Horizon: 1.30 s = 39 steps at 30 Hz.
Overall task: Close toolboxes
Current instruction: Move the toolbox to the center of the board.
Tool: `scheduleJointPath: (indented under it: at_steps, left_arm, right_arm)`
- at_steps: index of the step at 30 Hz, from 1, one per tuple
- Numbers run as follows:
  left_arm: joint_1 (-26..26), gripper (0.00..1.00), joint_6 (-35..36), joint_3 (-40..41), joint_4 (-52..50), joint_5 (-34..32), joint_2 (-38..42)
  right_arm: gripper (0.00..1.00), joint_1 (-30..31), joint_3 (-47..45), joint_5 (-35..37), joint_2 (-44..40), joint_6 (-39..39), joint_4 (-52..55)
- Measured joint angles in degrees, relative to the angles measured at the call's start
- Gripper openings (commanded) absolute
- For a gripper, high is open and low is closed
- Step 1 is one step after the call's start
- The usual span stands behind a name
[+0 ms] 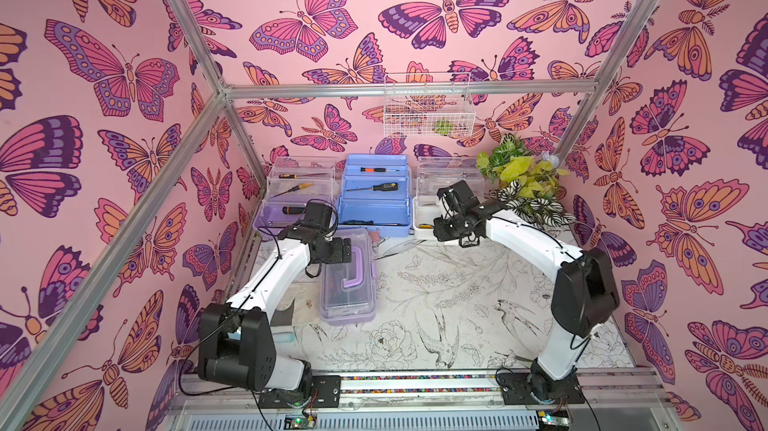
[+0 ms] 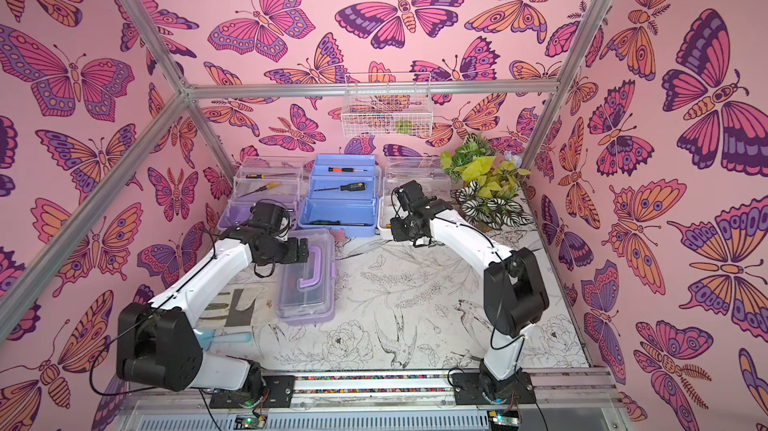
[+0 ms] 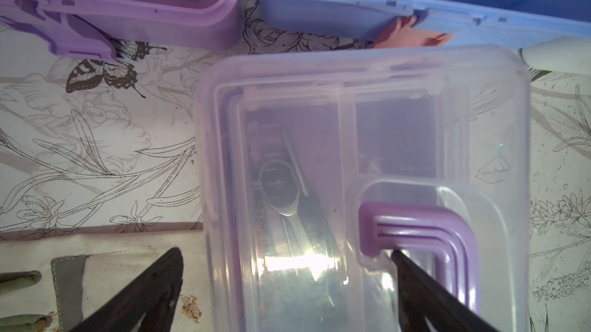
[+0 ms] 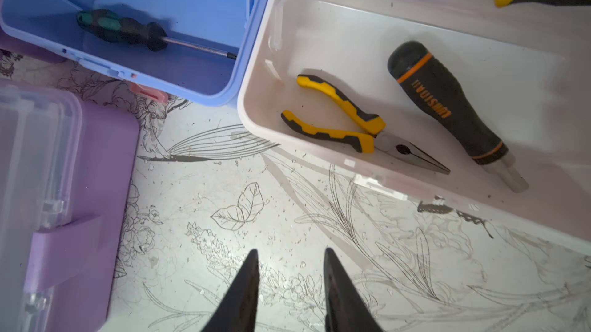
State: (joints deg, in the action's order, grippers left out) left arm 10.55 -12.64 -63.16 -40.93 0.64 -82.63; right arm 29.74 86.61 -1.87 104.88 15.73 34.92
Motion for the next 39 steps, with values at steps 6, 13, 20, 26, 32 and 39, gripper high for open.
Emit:
scheduleJointPath:
  at_steps: [6, 13, 20, 26, 32, 39]
  left_arm:
    - [0.39, 0.99, -0.57, -0.02, -1.27, 3.32, 3.91]
    - [8.79, 0.99, -2.82, 1.84, 2.14, 12.61, 17.35]
    - [15.45, 0.99, -3.98, 4.83, 2.51, 12.7, 17.0]
    - [17.7, 0.99, -4.76, 4.94, 2.6, 10.32, 16.02]
    - [20.24, 0.99, -5.88, 4.94, 2.78, 6.8, 14.99]
    - [22.53, 1.0, -7.48, 4.94, 3.41, 3.04, 13.66]
  right_arm:
    - [0.42, -0.02, 10.14, -0.46, 10.49, -1.42, -0.31]
    - [0.4, -0.02, 18.21, -0.55, 19.32, -2.1, 2.14]
    - [0.37, -0.5, 12.96, -0.52, 16.44, -2.1, 0.52]
    - [0.35, -0.22, 1.4, 1.51, 8.11, -1.6, 1.31]
    - [0.35, 1.62, -12.07, 4.68, -2.12, 1.68, 1.64]
    - [0.43, 6.95, -26.67, 6.23, -18.82, 10.56, 6.21]
